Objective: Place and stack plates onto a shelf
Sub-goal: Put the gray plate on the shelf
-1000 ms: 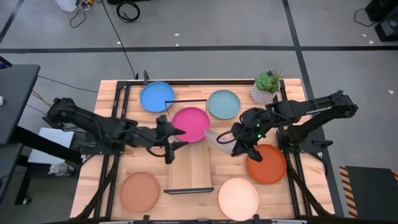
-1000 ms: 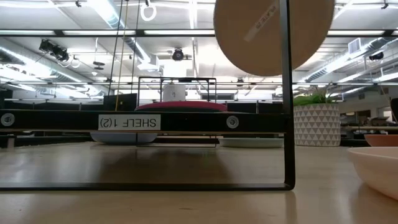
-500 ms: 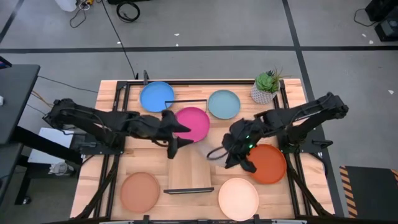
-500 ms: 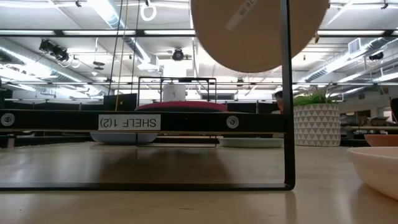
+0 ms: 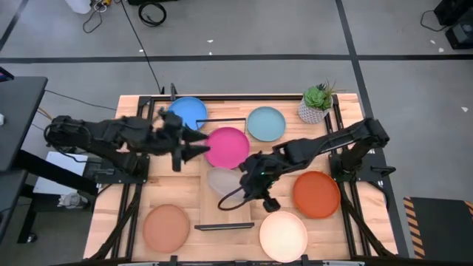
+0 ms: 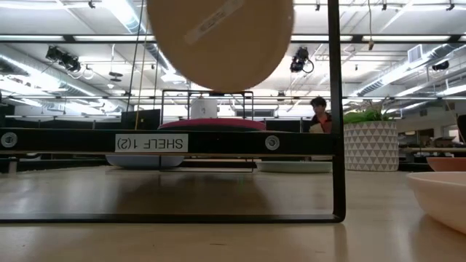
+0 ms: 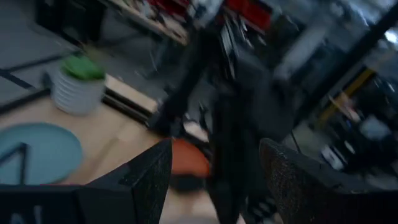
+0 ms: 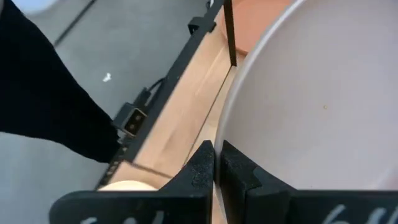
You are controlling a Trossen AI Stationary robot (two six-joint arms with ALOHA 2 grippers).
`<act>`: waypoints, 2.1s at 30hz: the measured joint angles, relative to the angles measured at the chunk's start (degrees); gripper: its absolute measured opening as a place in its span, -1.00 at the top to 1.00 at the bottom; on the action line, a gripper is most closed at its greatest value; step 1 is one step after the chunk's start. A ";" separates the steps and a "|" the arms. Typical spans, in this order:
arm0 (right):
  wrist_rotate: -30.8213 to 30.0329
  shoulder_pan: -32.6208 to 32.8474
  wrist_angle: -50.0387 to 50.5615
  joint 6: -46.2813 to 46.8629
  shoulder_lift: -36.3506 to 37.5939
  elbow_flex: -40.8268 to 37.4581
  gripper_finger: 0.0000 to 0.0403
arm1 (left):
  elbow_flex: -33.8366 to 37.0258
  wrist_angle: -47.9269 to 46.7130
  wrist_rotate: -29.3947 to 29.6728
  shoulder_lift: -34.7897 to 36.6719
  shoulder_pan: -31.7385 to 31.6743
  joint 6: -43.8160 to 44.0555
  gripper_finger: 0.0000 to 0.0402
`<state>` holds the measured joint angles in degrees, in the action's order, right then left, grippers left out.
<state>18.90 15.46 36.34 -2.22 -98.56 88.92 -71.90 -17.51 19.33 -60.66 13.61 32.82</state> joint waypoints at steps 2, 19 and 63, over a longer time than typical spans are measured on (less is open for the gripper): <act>0.04 0.04 -1.50 -1.61 -1.86 0.02 0.92 | 0.00 0.08 2.53 1.44 -0.02 0.42 -0.23; -5.76 1.66 0.33 -8.57 -11.65 0.02 0.85 | -0.04 0.09 10.46 2.83 0.00 1.42 -0.23; -11.62 -2.91 -1.30 9.86 -2.37 -22.89 0.65 | 0.00 -1.54 10.45 2.91 0.13 1.16 -0.23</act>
<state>7.28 12.56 35.03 7.65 -100.92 66.03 -71.90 -19.05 29.78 -57.76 13.74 33.98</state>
